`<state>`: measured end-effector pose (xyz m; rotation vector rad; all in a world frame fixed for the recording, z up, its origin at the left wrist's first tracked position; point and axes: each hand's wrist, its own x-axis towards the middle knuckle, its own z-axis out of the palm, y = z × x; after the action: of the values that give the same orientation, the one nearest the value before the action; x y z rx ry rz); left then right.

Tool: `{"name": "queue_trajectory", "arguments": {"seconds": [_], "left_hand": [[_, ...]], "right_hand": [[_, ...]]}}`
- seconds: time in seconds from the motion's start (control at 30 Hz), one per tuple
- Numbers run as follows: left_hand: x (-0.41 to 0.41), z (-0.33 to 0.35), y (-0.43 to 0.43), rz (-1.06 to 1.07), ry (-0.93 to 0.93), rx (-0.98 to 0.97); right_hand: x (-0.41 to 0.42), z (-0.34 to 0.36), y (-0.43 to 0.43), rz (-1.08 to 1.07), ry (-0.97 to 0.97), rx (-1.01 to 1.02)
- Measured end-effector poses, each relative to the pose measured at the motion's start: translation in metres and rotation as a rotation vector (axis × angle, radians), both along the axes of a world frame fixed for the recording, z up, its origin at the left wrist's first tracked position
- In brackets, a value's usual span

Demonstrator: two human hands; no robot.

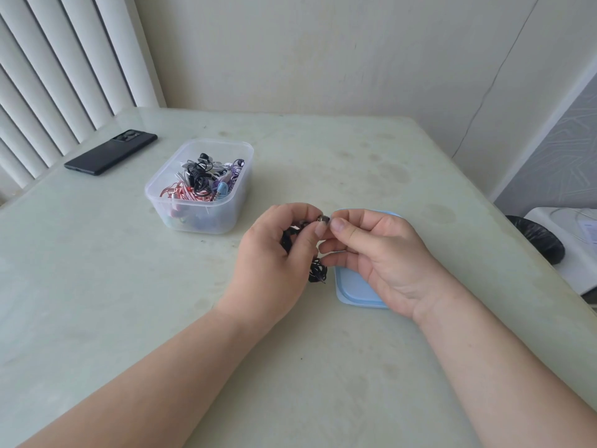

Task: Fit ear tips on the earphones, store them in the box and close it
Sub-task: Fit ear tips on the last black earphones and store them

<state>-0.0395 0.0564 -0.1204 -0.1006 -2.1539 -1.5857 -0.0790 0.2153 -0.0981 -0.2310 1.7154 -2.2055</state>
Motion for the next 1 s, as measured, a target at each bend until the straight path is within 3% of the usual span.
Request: {"name": "queue_trajectory", "arguments": {"seconds": [0.17, 1.0], "left_hand": [[0.001, 0.002, -0.001, -0.028, -0.065, 0.048], [-0.002, 0.01, -0.012, -0.184, -0.268, 0.265]], "right_hand": [[0.002, -0.004, -0.003, -0.094, 0.033, 0.012], [0.004, -0.007, -0.009, -0.129, 0.21, 0.068]]}}
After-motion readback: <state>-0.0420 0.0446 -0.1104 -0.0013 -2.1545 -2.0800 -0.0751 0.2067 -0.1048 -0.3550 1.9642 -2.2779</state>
